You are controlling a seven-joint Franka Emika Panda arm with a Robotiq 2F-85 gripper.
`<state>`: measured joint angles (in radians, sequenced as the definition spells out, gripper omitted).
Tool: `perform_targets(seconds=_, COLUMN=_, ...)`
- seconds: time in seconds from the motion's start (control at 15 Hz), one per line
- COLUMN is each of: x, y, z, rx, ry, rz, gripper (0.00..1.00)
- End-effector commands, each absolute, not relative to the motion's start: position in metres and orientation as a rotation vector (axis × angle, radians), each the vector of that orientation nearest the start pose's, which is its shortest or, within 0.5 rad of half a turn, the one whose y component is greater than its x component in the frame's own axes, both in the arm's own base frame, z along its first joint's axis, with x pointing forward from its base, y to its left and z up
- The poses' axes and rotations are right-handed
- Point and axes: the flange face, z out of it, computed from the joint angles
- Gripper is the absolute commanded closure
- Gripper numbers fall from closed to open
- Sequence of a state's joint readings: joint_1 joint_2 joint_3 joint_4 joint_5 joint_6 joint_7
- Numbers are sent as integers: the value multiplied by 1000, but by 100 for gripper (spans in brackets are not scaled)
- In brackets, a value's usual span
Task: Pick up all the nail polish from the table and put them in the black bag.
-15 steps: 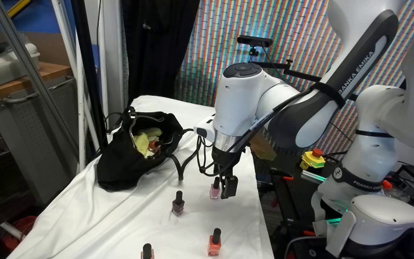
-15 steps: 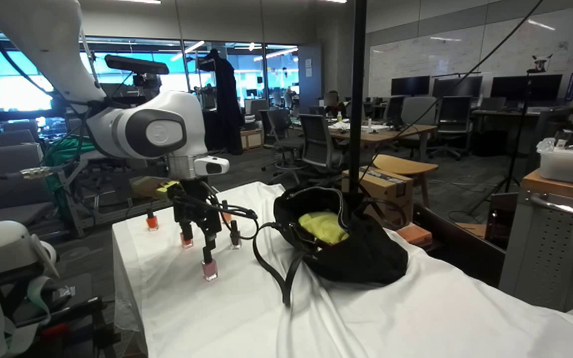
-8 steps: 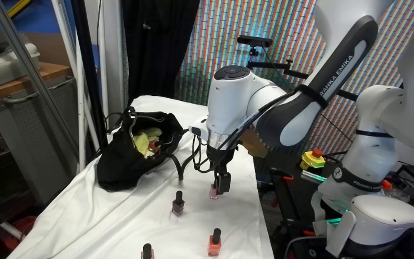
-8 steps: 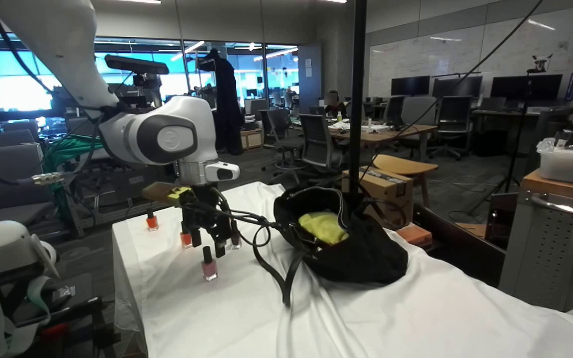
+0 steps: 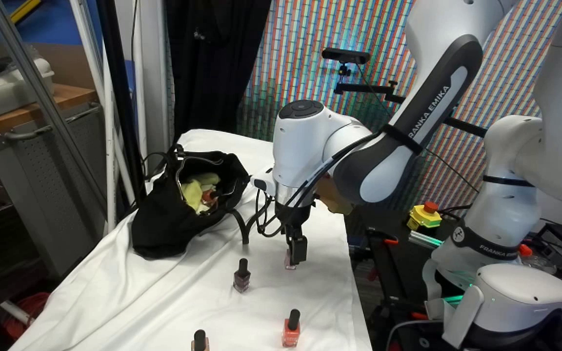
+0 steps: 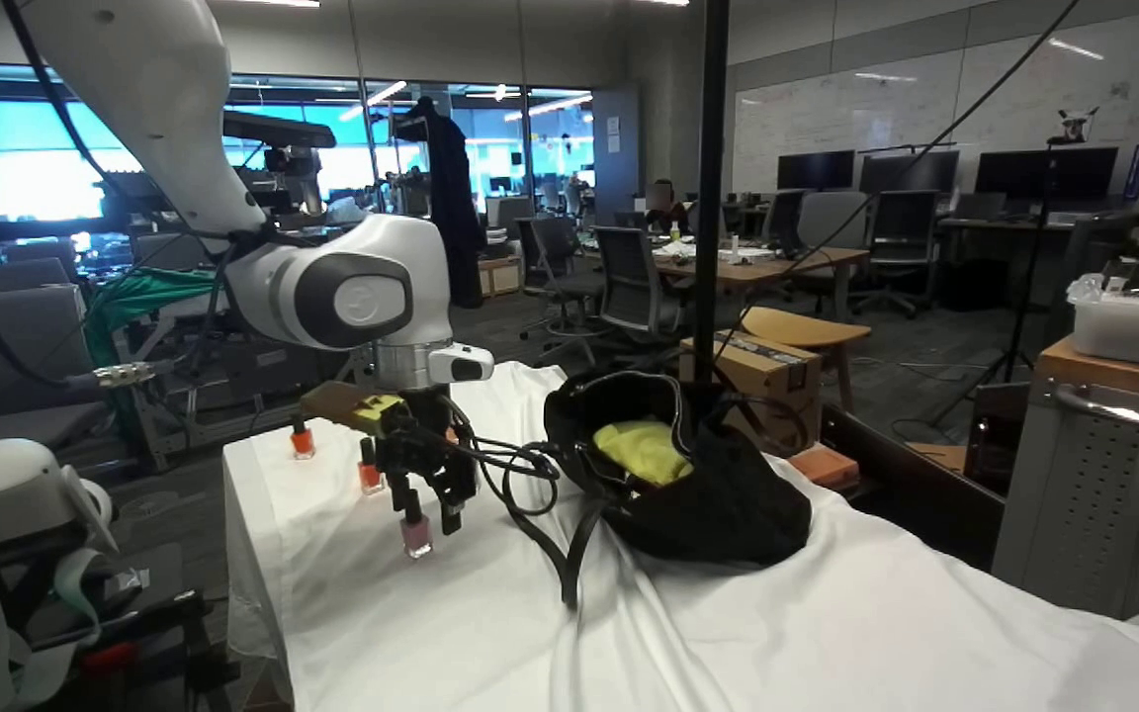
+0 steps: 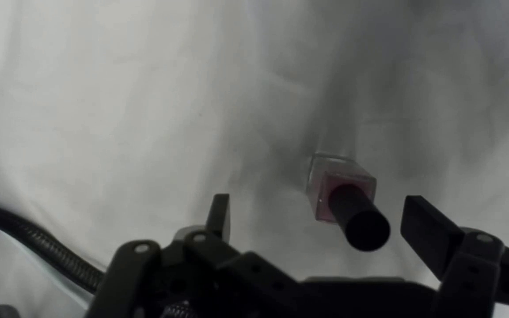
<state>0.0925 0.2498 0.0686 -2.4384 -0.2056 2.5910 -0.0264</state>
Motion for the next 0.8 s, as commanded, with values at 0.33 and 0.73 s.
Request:
perform_targets(seconds=0.33, x=470, y=79, z=177, rx=-3127, ry=-600, rz=91, gripper=0)
perform_targets(seconds=0.73, x=465, y=77, z=169, rx=-3116, ry=-604, rz=84, gripper=0)
